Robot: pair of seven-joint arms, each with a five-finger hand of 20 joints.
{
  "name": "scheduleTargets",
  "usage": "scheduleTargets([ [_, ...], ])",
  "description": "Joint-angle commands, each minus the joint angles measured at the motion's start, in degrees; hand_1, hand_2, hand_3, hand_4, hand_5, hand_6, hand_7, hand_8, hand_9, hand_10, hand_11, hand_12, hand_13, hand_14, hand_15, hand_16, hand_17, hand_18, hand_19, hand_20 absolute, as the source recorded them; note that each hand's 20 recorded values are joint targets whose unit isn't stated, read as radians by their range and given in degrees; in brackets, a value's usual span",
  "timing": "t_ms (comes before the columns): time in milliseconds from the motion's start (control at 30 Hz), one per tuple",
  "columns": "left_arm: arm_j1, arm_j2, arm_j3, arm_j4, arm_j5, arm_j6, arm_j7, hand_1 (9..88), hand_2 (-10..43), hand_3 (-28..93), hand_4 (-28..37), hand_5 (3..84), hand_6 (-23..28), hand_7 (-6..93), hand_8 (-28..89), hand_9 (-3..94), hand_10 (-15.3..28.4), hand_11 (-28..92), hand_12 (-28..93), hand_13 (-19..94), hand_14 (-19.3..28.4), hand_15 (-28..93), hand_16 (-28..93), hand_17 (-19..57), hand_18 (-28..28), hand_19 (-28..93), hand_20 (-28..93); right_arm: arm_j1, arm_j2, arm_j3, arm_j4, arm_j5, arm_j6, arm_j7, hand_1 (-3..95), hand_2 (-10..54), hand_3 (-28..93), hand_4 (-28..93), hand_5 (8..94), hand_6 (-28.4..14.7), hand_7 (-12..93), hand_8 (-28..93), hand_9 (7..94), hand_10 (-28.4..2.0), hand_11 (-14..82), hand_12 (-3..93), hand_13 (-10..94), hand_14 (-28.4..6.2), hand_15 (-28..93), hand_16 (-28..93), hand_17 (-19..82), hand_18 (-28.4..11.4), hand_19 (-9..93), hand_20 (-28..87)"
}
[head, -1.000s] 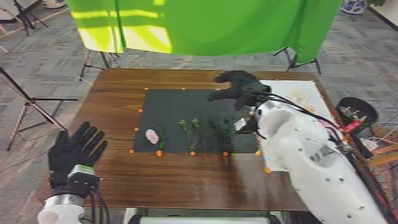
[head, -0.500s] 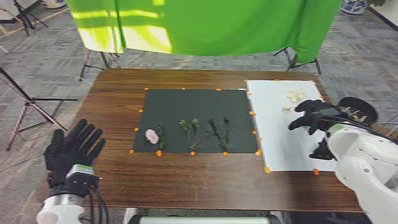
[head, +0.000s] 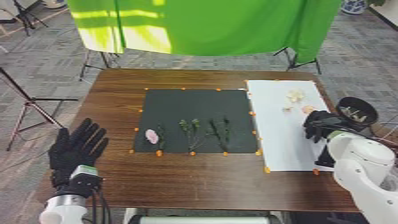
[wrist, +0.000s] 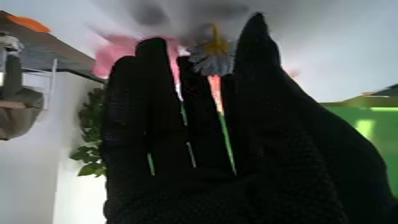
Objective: Arrange flowers
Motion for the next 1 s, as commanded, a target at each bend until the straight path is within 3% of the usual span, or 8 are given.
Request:
scheduleTargets([
  [33, 0.48, -0.5, -0.1, -0.3, 0.1, -0.52, -1.2, 20.4, 17.8, 70, -28.3, 41.0, 9.6, 13.9, -8, 32.3, 15.8, 25, 12, 23, 16.5, 39, -6, -6.5, 15.0, 34, 9, -2.09, 0.0, -1.12, 0.51, -3.52, 4.65, -0.13, 55.1, -1.3, 77, -28, 62.6, 2.8, 20, -8, 68.8, -9.4, 11.9, 22.5, 51, -9.5, 34, 26, 21, -18.7, 73, 30],
  [200, 0.73, -0.55, -0.1, -0.27, -0.39, -0.6, -0.93, 21.0, 17.3, 70, -28.3, 41.0, 9.6, 14.1, -8, 32.2, 15.8, 25, 12, 23, 16.5, 40, -6, -6.5, 15.0, 35, 9, -3.05, 0.43, -1.26, -0.03, -4.66, 8.84, -2.03, 59.9, -1.7, 71, -28, 72.3, 3.6, 24, -2, 81.6, -8.8, 9.3, 35.7, 57, -7.5, 29, 35, 22, -17.3, 70, 30],
  [600, 0.43, -0.42, -0.15, -0.16, -0.18, -0.72, -1.42, 21.4, 17.3, 70, -28.3, 41.0, 9.6, 14.3, -8, 32.0, 15.8, 25, 12, 22, 16.5, 40, -7, -6.5, 15.0, 35, 9, -1.63, 1.34, -2.47, -6.11, -6.44, 18.96, -4.24, 58.7, -3.9, 76, -28, 76.3, 3.5, 22, -1, 84.9, -9.0, 10.4, 38.0, 60, -7.0, 27, 38, 23, -17.4, 68, 29],
  [800, 1.1, -0.34, -0.5, -0.27, -0.23, -0.36, -1.61, 21.4, 17.2, 70, -28.3, 41.0, 9.7, 14.2, -8, 32.0, 15.9, 25, 12, 22, 16.5, 40, -7, -6.5, 15.0, 35, 9, 8.62, -2.01, -10.77, -4.82, -5.37, 21.3, -8.0, 58.6, -4.4, 76, -28, 76.9, 3.4, 22, 0, 85.4, -9.0, 10.2, 38.3, 61, -6.7, 27, 38, 23, -17.4, 67, 29],
  [1000, 0.33, -0.32, -0.42, 0.28, 0.24, -0.3, -3.45, 21.5, 17.1, 70, -28.3, 41.0, 9.6, 14.1, -8, 31.9, 15.9, 25, 12, 22, 16.5, 39, -6, -6.6, 15.0, 35, 9, 20.72, -10.51, -22.08, -2.0, 0.04, 21.12, -11.87, 58.7, -4.5, 76, -28, 77.0, 3.5, 22, 0, 85.6, -8.9, 9.9, 38.6, 61, -6.4, 26, 39, 23, -17.4, 67, 29],
])
